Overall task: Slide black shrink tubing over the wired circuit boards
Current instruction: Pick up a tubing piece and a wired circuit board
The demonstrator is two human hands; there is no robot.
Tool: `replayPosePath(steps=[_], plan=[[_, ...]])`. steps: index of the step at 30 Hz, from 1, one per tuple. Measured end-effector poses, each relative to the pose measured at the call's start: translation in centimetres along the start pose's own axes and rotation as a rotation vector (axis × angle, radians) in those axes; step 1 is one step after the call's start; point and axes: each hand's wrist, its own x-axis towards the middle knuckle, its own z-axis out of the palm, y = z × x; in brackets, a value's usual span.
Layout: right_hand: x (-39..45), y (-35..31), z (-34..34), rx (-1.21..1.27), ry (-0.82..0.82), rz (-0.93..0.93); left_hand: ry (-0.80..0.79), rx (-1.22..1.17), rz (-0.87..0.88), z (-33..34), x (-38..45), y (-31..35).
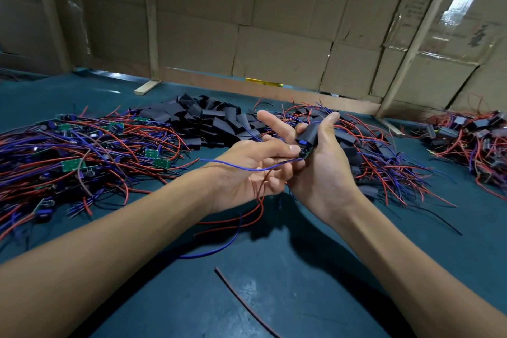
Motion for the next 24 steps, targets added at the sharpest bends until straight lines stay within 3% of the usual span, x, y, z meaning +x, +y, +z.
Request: replayPosePath(steps=[16, 22, 24], plan=[[-0.35, -0.24, -0.12, -0.062, -0.086, 0.05, -0.008, -0.187, -0.167, 0.59, -0.57, 0.8], [0.01, -0.25, -0.7, -0.093, -0.085, 0.023, 0.011, -0.238, -0.052, 0.86, -0.55, 0.34], [0.03, -0.18, -0.8, -0.135, -0.011, 0.0, 0.011, -0.241, 0.005, 0.86, -0.4, 0.18]])
